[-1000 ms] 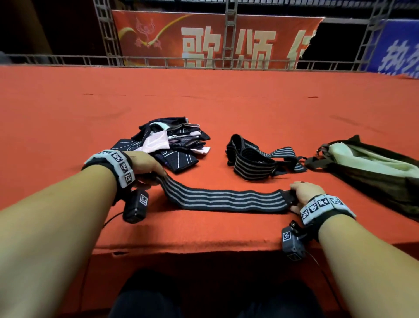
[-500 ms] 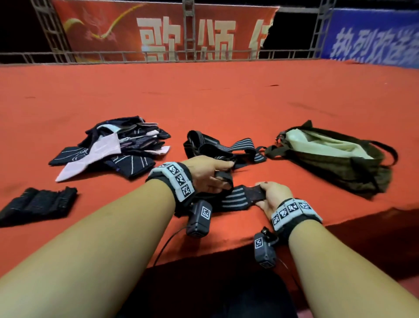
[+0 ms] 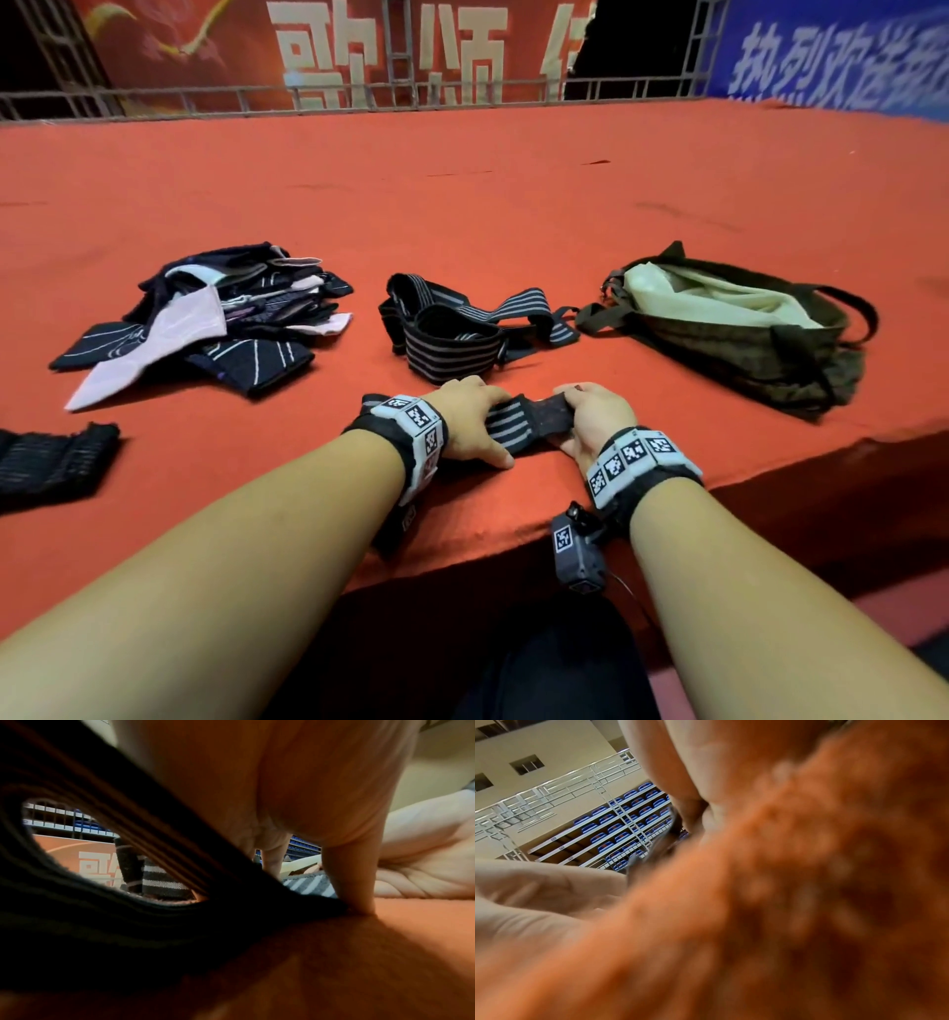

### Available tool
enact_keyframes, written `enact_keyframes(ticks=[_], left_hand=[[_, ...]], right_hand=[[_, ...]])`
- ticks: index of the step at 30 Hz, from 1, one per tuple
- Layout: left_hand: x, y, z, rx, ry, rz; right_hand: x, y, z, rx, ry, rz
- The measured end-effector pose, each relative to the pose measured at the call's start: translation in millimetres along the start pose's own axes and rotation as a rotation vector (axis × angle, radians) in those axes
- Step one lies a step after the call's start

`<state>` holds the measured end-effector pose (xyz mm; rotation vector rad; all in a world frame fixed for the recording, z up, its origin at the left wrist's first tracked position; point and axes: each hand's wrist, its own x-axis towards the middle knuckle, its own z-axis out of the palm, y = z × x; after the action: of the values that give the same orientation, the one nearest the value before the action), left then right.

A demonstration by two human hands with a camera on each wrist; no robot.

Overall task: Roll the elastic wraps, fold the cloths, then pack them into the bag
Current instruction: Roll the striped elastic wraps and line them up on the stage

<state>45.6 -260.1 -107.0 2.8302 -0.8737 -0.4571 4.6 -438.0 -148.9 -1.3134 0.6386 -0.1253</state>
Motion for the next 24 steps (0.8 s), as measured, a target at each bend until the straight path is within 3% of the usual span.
enact_keyframes(ticks=[3,7,10,17,21,24], left_hand=[[2,-3,4,0.015,-0.007,-0.019],[3,-7,9,0.004,-0.018,-0.04],[-1,-7,7,0.029,-0.039,-0.078],[-30,-42,-17,0.046,-0.02,-0.353],[-58,-68,-30,-0.098,-0.057,-0.397],[-78,-81,-30,-0.437,-0.092,-0.351]], right_hand=[[-7,0,1,0.062,-0.08,-0.017],[-11,3,0,-0.032,-0.169,-0.086],[-4,7,0,-0.169,-0.116,-0.128],[3,15,-1,-0.287,-0.042,-0.221],[-14,7,3,-0.388,-0.018,-0.249],[-22,-6,15,-0.403,-0.029,-0.292]])
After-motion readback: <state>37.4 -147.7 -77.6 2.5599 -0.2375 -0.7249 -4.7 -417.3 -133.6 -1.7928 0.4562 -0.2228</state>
